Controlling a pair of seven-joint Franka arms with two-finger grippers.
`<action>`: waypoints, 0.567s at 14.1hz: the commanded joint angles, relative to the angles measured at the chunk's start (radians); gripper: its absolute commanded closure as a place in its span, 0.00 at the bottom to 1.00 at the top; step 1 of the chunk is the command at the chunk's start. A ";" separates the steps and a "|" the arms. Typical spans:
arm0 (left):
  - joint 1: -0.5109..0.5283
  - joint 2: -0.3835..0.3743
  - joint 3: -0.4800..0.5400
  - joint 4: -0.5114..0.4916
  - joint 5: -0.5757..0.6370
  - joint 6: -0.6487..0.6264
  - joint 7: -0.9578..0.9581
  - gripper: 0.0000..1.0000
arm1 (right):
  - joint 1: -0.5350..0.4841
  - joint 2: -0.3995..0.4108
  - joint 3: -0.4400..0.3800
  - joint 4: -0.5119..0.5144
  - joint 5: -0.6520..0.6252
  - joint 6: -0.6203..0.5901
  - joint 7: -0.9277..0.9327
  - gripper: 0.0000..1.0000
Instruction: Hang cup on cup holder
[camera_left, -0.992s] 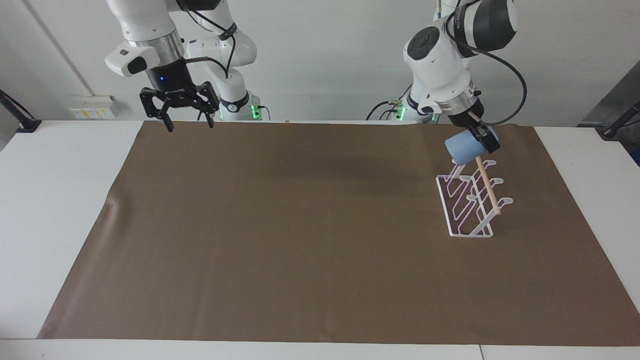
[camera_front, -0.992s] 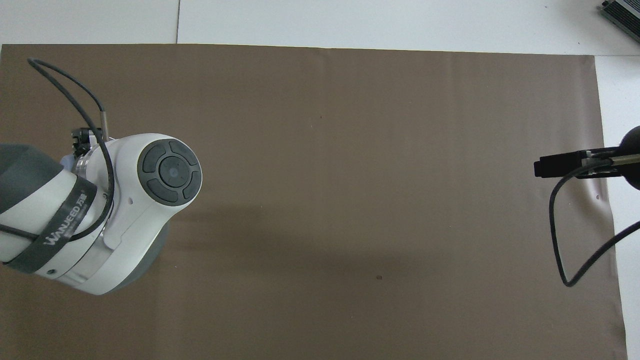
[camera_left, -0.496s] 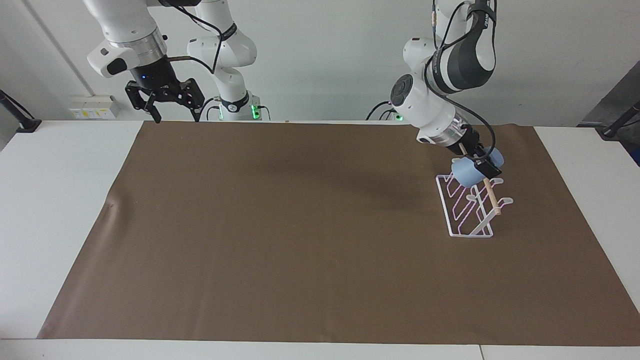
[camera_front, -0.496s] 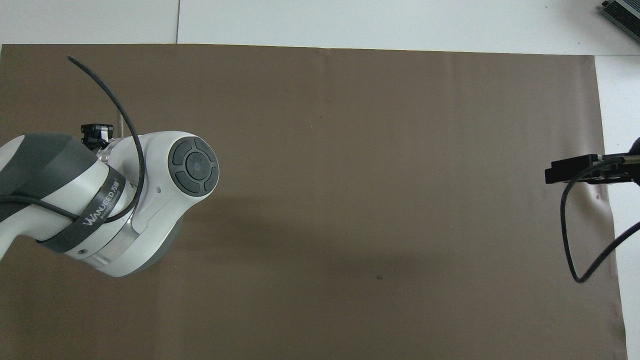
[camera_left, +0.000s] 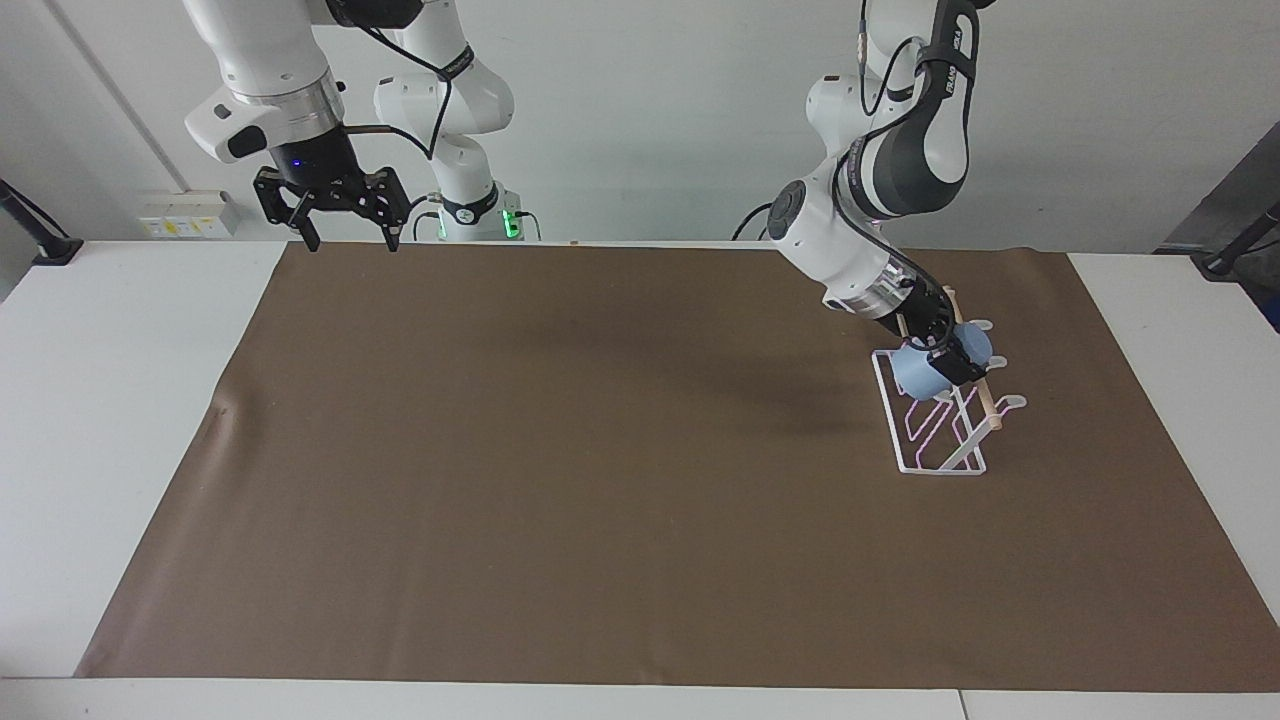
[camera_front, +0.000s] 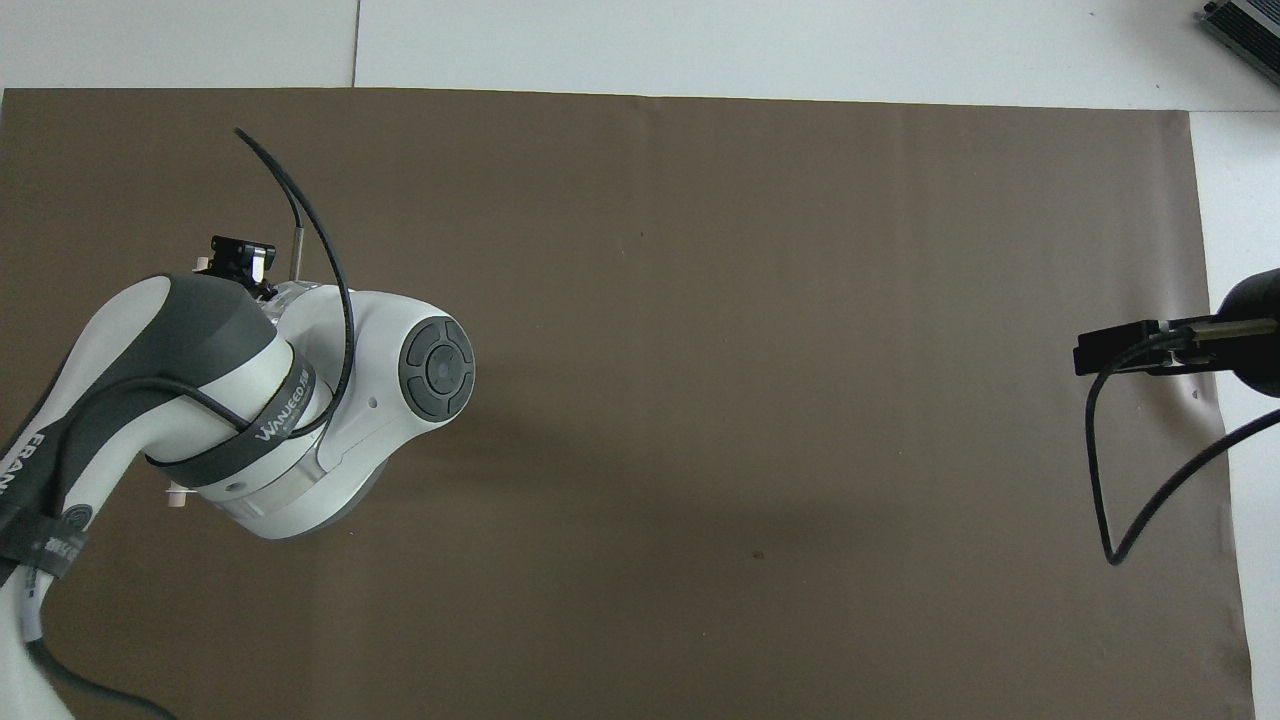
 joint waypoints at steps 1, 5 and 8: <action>0.023 -0.008 -0.001 -0.020 0.052 0.034 -0.019 1.00 | -0.009 -0.041 0.008 -0.065 -0.016 0.022 -0.007 0.00; 0.024 -0.007 -0.001 -0.015 0.130 0.020 -0.021 1.00 | -0.008 -0.044 0.008 -0.066 -0.016 0.024 -0.009 0.00; 0.051 -0.007 -0.001 -0.023 0.132 0.048 -0.038 1.00 | -0.009 -0.044 0.008 -0.066 -0.014 0.024 -0.009 0.00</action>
